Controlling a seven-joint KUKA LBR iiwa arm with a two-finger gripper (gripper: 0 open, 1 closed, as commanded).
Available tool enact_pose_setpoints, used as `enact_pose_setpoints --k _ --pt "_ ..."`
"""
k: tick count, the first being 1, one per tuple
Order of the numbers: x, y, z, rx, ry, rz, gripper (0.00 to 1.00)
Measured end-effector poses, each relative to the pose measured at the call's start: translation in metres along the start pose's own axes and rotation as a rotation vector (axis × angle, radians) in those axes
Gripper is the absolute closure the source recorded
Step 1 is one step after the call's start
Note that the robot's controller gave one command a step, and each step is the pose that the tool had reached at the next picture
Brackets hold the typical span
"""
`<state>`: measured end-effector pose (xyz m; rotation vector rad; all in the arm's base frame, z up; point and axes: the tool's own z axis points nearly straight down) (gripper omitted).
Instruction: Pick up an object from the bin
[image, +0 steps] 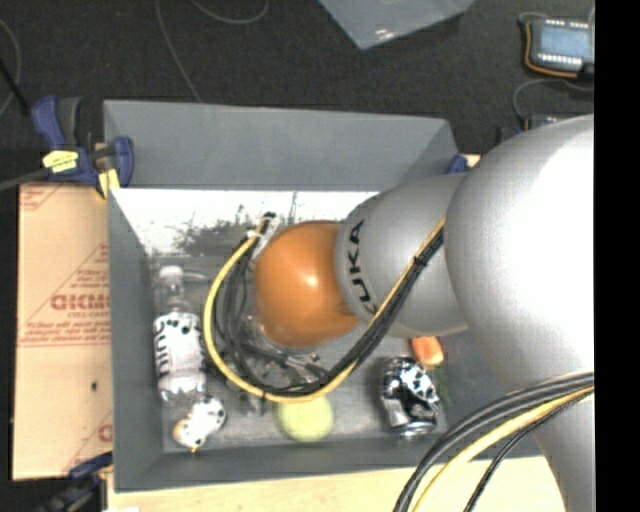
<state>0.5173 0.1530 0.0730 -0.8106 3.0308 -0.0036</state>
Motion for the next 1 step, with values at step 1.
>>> enact_pose_setpoints --k 1 --pt "-0.0088 0.0030 -0.0014 0.001 -0.005 -0.085 1.00"
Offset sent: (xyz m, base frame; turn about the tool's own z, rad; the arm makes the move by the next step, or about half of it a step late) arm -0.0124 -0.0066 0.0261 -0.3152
